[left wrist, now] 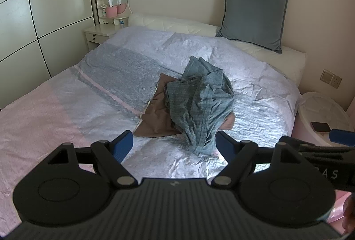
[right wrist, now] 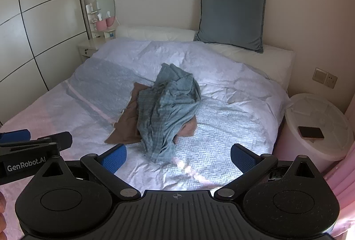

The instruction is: Fold clothes

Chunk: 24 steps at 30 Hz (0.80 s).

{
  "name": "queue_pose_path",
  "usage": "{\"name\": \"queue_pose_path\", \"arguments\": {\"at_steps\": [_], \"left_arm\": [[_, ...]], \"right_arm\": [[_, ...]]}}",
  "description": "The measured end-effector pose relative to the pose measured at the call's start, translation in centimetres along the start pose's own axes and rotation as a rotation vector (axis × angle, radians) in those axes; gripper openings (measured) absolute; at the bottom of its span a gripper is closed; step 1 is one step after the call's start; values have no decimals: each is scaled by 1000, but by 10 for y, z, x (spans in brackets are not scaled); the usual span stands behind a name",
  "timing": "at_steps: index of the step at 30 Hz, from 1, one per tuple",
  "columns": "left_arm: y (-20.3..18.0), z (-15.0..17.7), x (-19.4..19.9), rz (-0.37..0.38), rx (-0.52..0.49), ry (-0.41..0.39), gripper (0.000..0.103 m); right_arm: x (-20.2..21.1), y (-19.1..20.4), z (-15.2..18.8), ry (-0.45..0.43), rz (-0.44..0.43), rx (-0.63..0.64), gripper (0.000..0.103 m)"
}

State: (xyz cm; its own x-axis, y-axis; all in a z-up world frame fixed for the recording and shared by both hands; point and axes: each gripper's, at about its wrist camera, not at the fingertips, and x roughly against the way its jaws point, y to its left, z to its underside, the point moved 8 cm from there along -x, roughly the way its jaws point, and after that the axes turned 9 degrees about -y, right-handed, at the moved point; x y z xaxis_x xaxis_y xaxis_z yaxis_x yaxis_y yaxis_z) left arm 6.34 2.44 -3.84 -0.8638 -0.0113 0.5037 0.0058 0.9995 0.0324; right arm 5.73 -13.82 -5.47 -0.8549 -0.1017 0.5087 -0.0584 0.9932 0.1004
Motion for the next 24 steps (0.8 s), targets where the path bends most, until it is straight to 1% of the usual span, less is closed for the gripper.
{"name": "queue_pose_path", "arguments": {"at_steps": [5,24], "left_arm": [[6,1,1,6,2,0,79],[25,13,-3,32,9,-2,79]], "right_arm": [[1,4,4,-4,9,2,102],[2,16,3,-15,36,4,102]]}}
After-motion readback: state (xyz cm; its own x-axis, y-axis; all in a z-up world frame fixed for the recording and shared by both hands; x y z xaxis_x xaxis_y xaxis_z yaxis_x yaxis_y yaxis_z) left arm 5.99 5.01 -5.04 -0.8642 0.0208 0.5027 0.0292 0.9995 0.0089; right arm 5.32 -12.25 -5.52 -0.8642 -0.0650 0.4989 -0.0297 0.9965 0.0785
